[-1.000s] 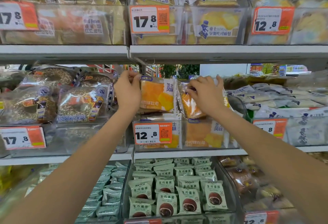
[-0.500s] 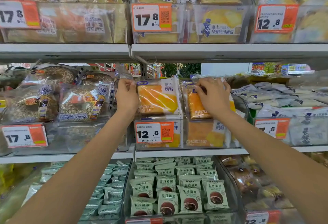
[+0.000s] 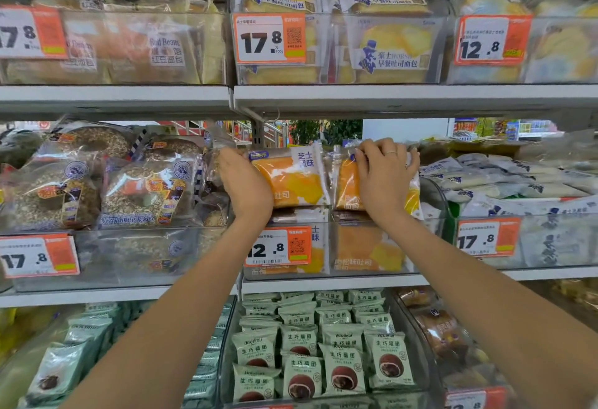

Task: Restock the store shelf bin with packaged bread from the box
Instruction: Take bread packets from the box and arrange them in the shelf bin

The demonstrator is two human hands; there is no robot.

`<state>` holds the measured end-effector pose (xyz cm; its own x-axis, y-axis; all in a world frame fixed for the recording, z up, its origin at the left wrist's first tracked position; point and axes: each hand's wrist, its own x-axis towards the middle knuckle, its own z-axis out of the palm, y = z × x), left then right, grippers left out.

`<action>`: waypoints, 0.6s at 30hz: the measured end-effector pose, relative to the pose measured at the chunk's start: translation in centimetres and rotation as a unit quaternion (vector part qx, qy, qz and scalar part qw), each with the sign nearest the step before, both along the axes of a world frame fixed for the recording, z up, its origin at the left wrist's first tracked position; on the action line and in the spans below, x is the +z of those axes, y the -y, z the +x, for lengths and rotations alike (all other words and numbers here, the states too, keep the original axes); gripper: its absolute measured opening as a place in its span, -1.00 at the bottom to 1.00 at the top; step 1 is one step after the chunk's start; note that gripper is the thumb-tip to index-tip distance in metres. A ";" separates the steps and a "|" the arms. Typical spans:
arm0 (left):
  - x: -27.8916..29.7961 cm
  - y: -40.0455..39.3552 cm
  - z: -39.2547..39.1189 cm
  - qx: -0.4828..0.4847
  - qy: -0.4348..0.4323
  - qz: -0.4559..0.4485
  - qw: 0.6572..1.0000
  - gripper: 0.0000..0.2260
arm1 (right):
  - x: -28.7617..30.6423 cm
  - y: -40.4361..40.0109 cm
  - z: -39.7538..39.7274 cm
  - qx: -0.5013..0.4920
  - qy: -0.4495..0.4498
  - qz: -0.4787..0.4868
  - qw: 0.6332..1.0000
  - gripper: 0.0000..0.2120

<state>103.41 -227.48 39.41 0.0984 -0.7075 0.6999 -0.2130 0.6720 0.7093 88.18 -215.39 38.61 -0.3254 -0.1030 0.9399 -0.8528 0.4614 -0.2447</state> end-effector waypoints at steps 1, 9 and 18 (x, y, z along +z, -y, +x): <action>0.0 0.3 -0.1 0.022 0.018 -0.003 1.000 -0.85 | 0.2 0.1 0.0 0.000 0.003 -0.004 1.000 -0.79; -1.4 0.5 0.2 0.082 0.130 -0.059 0.986 -0.66 | -0.9 0.1 0.0 -0.023 -0.021 0.077 0.997 -0.76; -3.3 -1.8 0.5 0.072 0.217 -0.270 0.935 -0.47 | -3.3 -2.2 1.3 -0.017 -0.013 0.083 0.996 -0.49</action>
